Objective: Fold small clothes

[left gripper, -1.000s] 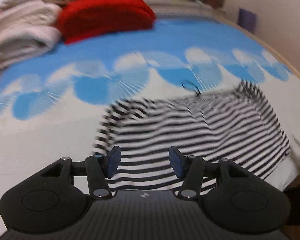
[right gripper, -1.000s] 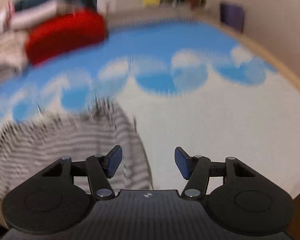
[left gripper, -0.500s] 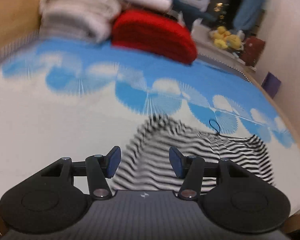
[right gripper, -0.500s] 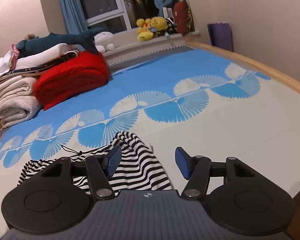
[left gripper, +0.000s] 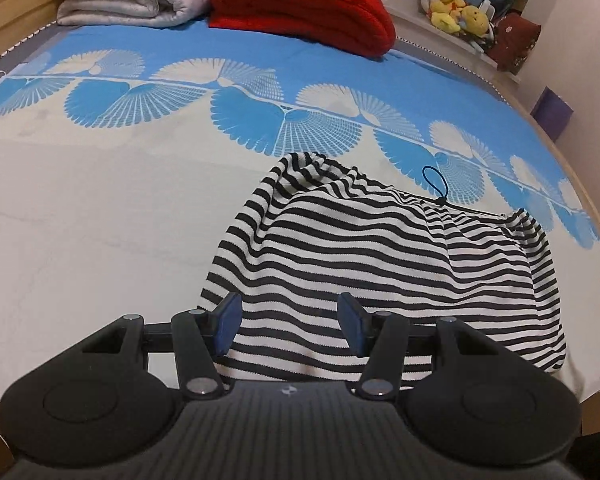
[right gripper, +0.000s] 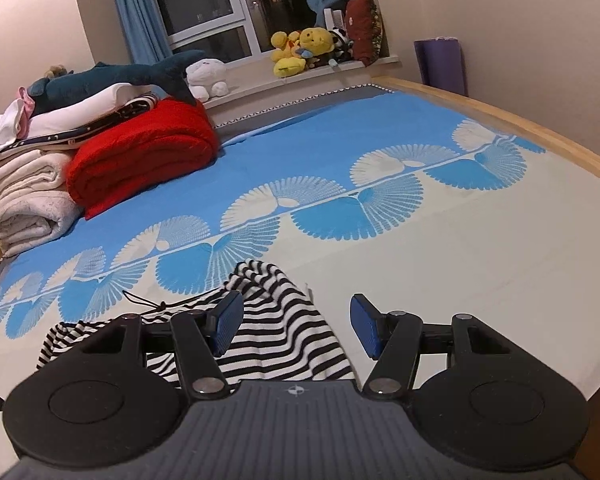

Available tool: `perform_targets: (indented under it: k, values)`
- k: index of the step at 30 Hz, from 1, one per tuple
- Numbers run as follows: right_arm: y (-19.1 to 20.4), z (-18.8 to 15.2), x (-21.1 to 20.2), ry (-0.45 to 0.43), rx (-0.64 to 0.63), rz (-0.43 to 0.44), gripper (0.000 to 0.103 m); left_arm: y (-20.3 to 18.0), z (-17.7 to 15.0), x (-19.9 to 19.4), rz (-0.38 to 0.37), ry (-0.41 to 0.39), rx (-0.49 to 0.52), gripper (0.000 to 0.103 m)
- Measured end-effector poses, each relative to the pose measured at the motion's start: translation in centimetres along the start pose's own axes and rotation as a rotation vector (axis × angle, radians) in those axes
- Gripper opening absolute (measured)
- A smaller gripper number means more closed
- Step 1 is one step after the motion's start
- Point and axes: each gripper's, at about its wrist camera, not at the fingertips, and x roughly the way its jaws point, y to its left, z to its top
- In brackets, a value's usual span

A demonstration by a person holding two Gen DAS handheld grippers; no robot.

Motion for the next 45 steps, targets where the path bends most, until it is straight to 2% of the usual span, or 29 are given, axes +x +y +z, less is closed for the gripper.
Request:
perform_targets:
  k: [1, 2, 3, 4, 6, 7, 9, 11, 15, 19, 22, 26, 32, 38, 41, 45]
  values:
    - [-0.2, 0.0, 0.1, 0.000, 0.002, -0.004, 0.061, -0.1, -0.1, 0.0, 0.005, -0.002, 0.005, 0.053]
    - [-0.3, 0.0, 0.1, -0.002, 0.004, -0.008, 0.061, -0.2, -0.1, 0.0, 0.017, -0.013, 0.012, 0.041]
    - [-0.5, -0.1, 0.2, -0.004, 0.005, -0.014, 0.061, -0.3, -0.1, -0.2, 0.039, -0.033, 0.021, 0.034]
    - [-0.7, -0.1, 0.4, 0.007, 0.008, -0.021, 0.061, -0.5, -0.3, -0.5, 0.064, -0.059, 0.034, 0.032]
    - [-1.0, 0.0, 0.7, 0.023, 0.027, -0.017, 0.061, -0.6, -0.5, -0.9, 0.080, -0.075, 0.059, 0.022]
    - [-1.1, 0.1, 0.8, 0.027, 0.033, -0.013, 0.061, -0.7, -0.8, -0.9, 0.089, -0.072, 0.065, 0.021]
    - [-1.2, 0.2, 1.0, 0.034, 0.033, -0.004, 0.061, -0.4, -1.1, -0.8, 0.103, -0.060, 0.056, 0.022]
    - [-1.1, 0.3, 1.2, 0.044, 0.031, 0.017, 0.061, 0.1, -1.5, -0.3, 0.097, -0.030, -0.002, 0.022]
    - [-1.0, 0.6, 1.4, 0.056, 0.011, 0.052, 0.061, 1.9, -2.8, 1.4, 0.076, 0.034, -0.188, 0.030]
    - [-1.5, 1.0, 1.6, 0.063, 0.020, 0.078, 0.061, 3.5, -4.4, 3.3, 0.064, 0.095, -0.322, 0.030]
    - [-2.1, 1.3, 1.8, 0.065, 0.040, 0.084, 0.061, 4.2, -5.0, 4.3, 0.060, 0.136, -0.388, 0.033]
    - [-2.9, 1.8, 2.0, 0.062, 0.056, 0.084, 0.061, 4.5, -5.2, 5.2, 0.063, 0.152, -0.437, 0.039]
    - [-4.6, 2.1, 1.9, 0.051, 0.094, 0.040, 0.061, 6.1, -6.0, 5.7, 0.057, 0.169, -0.568, 0.046]
    - [-6.3, 2.1, 1.7, 0.041, 0.149, 0.006, 0.061, 6.3, -6.1, 5.2, 0.086, 0.175, -0.605, 0.046]
    - [-6.6, 2.1, 1.7, 0.042, 0.159, -0.006, 0.061, 6.1, -6.2, 4.8, 0.126, 0.162, -0.595, 0.046]
    - [-6.4, 2.0, 1.9, 0.046, 0.145, -0.013, 0.061, 5.8, -6.0, 5.4, 0.110, 0.170, -0.561, 0.046]
